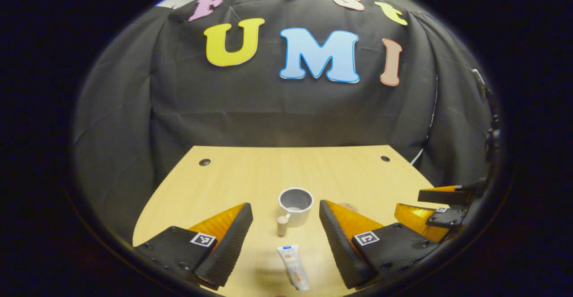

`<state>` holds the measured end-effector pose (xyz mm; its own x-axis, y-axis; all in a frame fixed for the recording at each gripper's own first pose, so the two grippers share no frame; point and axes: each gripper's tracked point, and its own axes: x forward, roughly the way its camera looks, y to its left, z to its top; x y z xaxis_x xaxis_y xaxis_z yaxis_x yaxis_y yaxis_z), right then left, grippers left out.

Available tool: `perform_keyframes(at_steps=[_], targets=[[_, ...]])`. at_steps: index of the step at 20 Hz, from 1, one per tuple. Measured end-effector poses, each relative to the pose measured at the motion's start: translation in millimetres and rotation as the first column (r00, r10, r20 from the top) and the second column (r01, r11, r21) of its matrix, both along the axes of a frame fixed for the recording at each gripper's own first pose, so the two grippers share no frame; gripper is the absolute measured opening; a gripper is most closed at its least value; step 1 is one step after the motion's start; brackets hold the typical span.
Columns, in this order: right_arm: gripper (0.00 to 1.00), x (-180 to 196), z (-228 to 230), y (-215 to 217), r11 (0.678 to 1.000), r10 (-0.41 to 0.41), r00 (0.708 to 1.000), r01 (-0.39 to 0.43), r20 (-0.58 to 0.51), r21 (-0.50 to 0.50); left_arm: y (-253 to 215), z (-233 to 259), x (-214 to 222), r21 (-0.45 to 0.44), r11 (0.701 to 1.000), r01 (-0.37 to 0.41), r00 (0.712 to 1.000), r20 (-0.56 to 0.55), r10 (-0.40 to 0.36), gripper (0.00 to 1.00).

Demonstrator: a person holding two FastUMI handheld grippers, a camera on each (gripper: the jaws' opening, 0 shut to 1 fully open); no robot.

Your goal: Put the toothbrush and toothpaste on the desktop into the cup, then pick up the cup and place it on the coaster on the desktop.

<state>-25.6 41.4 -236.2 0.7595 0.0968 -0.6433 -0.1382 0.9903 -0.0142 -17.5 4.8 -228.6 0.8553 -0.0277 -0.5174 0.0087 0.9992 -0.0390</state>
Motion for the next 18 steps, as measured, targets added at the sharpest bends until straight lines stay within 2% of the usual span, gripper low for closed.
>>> perform_keyframes(at_steps=[3, 4, 5, 7, 8, 9, 10, 13, 14, 16, 18], targets=[[0.90, -14.6, -31.9, -1.7, 1.000, 0.000, 0.993, 0.000, -0.116, -0.003, -5.3, -30.5, -4.5, -0.011, 1.000, 0.006, 0.996, -0.085, -0.007, 0.94], [0.90, -20.2, -45.0, -1.4, 1.000, 0.001, 0.986, -0.001, -0.168, -0.001, -5.0, -41.1, -7.3, -0.010, 1.000, 0.006, 0.993, -0.121, -0.007, 0.96], [0.90, -25.8, -54.4, -0.1, 1.000, 0.001, 0.977, 0.000, -0.211, 0.003, -5.9, -53.4, -13.0, -0.013, 1.000, 0.006, 0.988, -0.151, -0.008, 0.94], [0.90, -35.2, -71.4, 1.6, 1.000, 0.002, 0.962, 0.001, -0.274, 0.010, -7.0, -71.7, -20.5, -0.021, 1.000, 0.006, 0.980, -0.199, -0.010, 0.99], [0.90, -38.3, -79.5, 2.0, 1.000, 0.003, 0.954, 0.001, -0.299, 0.012, -8.1, -79.8, -24.3, -0.023, 1.000, 0.007, 0.975, -0.224, -0.012, 0.94], [0.90, -39.6, -85.9, 0.9, 1.000, 0.001, 0.948, 0.002, -0.319, 0.010, -8.9, -90.7, -28.0, -0.027, 1.000, 0.004, 0.968, -0.249, -0.011, 0.96], [0.92, -40.3, -91.7, -0.3, 1.000, -0.001, 0.940, 0.003, -0.342, 0.005, -10.1, -98.7, -29.2, -0.037, 0.999, 0.000, 0.961, -0.277, -0.011, 0.94], [0.91, -50.4, -107.6, -2.9, 1.000, -0.014, 0.914, 0.013, -0.406, -0.005, -15.8, -130.0, -44.9, -0.068, 0.998, -0.010, 0.919, -0.393, -0.017, 0.94], [0.91, -54.7, -114.4, -3.0, 1.000, -0.019, 0.903, 0.020, -0.430, -0.003, -14.1, -140.0, -51.0, -0.066, 0.998, -0.014, 0.908, -0.418, -0.015, 0.98], [0.92, -60.9, -130.0, -1.6, 0.999, -0.036, 0.880, 0.039, -0.474, -0.003, -10.4, -157.0, -57.8, -0.059, 0.998, -0.016, 0.885, -0.465, -0.013, 0.98], [0.92, -70.3, -142.0, -3.0, 0.999, -0.048, 0.844, 0.053, -0.534, -0.006, -9.5, -173.2, -63.1, -0.054, 0.998, -0.022, 0.860, -0.510, -0.009, 0.95]])
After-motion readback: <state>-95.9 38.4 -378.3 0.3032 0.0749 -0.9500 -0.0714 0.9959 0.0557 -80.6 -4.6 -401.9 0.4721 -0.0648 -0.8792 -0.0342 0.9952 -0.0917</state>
